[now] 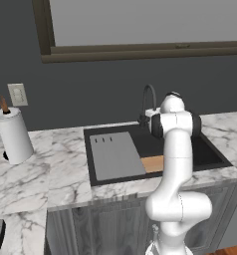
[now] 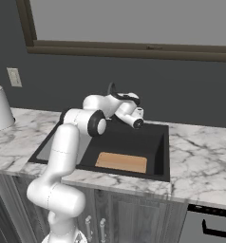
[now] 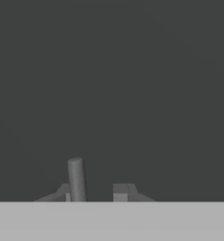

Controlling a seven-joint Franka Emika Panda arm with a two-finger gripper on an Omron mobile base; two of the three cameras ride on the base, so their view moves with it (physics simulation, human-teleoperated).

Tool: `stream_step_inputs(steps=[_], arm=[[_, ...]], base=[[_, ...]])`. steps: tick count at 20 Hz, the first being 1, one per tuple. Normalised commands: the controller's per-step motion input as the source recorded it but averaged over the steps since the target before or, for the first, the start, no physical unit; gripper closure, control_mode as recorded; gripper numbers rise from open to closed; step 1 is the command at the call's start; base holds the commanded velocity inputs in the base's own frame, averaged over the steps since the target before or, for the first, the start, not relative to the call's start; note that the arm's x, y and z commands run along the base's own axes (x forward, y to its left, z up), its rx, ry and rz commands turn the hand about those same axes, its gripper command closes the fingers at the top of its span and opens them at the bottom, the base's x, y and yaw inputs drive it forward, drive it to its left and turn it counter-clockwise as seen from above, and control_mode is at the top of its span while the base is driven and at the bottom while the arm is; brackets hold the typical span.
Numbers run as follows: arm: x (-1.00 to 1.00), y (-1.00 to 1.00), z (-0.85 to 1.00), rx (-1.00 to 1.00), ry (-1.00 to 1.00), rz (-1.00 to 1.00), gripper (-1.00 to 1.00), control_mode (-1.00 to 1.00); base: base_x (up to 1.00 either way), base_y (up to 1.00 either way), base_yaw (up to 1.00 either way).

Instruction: Turn on the sink faucet with hot water and rinse the cutting board for ten seconds, then turn off the faucet. Push the cutting board to reach the water if necessary.

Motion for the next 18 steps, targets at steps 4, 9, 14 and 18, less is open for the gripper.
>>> stream_step_inputs(steps=[4,9,14,18], arm=[[0.00,-0.28,0.00,0.00,0.00,0.00,1.00,-1.00],[0.00,-0.29,0.00,0.00,0.00,0.00,1.00,-1.00],[0.00,-0.36,0.00,0.00,0.00,0.00,1.00,-1.00],[0.00,-0.35,0.00,0.00,0.00,0.00,1.00,-1.00]], base=[[0.00,0.00,0.00],[0.00,0.00,0.00],[0.00,0.00,0.00],[0.00,0.00,0.00]])
